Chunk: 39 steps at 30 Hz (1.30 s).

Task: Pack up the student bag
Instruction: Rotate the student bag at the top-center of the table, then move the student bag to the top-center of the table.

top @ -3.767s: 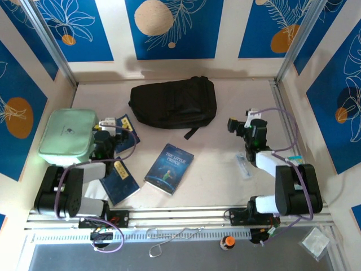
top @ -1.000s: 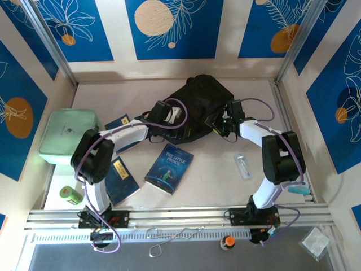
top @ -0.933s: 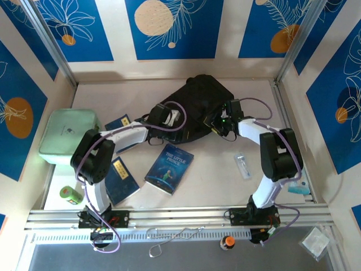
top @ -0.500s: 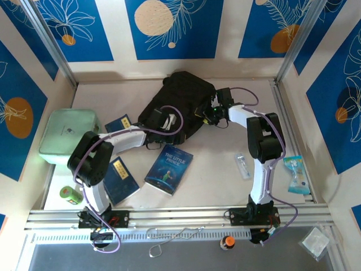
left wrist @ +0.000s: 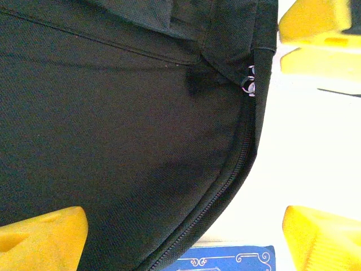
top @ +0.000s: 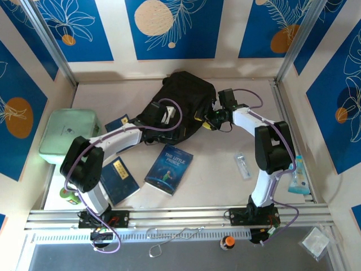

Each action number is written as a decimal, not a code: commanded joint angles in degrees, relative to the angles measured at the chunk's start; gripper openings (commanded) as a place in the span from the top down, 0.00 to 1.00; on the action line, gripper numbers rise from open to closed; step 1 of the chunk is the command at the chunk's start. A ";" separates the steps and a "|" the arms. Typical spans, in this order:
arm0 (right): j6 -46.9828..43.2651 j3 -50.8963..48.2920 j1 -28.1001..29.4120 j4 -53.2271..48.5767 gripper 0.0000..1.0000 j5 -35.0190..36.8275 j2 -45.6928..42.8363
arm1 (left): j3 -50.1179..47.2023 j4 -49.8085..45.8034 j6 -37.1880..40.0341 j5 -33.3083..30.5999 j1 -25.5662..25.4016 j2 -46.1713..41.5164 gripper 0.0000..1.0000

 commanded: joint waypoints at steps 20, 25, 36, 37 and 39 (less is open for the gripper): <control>3.19 -7.97 1.14 6.14 0.61 0.00 2.40 | 1.43 0.60 -4.55 2.61 -0.33 -0.64 0.11; 4.06 -9.58 0.87 7.09 0.67 -0.26 3.05 | 1.75 1.84 -5.04 6.80 -0.32 -1.03 0.12; 4.80 -11.75 0.82 9.09 0.76 0.77 3.82 | 3.91 1.51 -7.03 8.78 -1.10 0.71 0.23; 4.84 -12.18 0.80 9.51 0.77 0.70 3.75 | 4.40 1.81 -7.53 9.41 -1.33 1.38 0.25; 5.00 -12.97 0.82 10.43 0.81 0.56 3.66 | 5.45 2.27 -9.00 10.47 -1.64 2.95 0.31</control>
